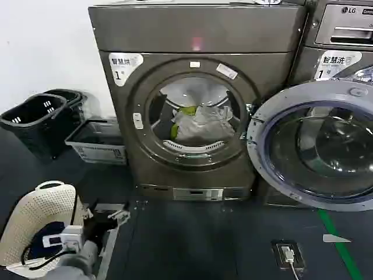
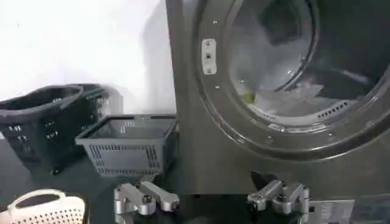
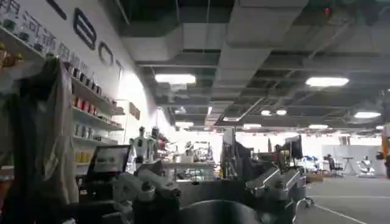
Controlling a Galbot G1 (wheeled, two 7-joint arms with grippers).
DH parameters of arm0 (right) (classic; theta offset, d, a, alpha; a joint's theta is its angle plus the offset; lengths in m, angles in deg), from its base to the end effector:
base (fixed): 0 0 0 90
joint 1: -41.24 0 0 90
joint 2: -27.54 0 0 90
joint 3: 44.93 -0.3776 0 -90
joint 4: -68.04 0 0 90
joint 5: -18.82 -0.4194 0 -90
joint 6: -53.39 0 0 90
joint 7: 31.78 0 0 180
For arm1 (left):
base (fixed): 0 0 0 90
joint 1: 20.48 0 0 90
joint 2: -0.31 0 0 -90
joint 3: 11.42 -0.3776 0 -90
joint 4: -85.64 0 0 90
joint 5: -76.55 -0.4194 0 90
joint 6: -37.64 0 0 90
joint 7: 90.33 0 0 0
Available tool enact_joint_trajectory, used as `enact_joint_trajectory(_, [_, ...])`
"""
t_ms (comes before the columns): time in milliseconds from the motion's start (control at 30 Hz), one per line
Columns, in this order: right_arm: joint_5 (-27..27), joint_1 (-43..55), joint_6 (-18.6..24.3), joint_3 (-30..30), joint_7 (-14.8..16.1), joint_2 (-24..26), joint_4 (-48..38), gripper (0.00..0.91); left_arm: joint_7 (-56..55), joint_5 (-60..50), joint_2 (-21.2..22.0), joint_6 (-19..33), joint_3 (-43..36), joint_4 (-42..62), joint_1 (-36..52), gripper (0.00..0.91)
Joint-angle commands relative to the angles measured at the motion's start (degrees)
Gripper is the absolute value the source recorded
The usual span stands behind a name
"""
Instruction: Grasp the clothes from the dryer.
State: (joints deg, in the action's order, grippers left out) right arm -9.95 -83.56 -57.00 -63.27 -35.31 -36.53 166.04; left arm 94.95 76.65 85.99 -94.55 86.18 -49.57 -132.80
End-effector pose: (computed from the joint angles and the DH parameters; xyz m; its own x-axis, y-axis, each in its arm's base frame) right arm -0.1728 -0.4941 -0.0196 0.0268 0.9506 -0.3093 0.9984 -0.0411 -0.0397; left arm 0.2418 0.0450 -0.1823 -0.9441 -0.0351 0.3277 -0.0065 0.9961 0.0879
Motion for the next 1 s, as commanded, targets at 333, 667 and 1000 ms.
enact_joint_trajectory(333, [-0.89,-0.37,6.02,1.16,-1.98,-0.92,-1.44,0.907,0.31,-0.63,-0.09,-2.81,-1.11,0.15,-0.34,0.907])
enact_joint_trajectory(667, [-1.13,-0.31,5.59,1.01,-2.39,-0.83,-1.8,0.907,0.23,-0.87,-0.05,-2.81,-1.69,0.16,-0.66,0.907])
enact_joint_trajectory(1000, [-1.09,-0.21,5.68,0.95,-2.43,-0.82,-2.13,0.907,0.22,-1.07,0.04,-2.81,-2.05,0.48,-0.68,0.907])
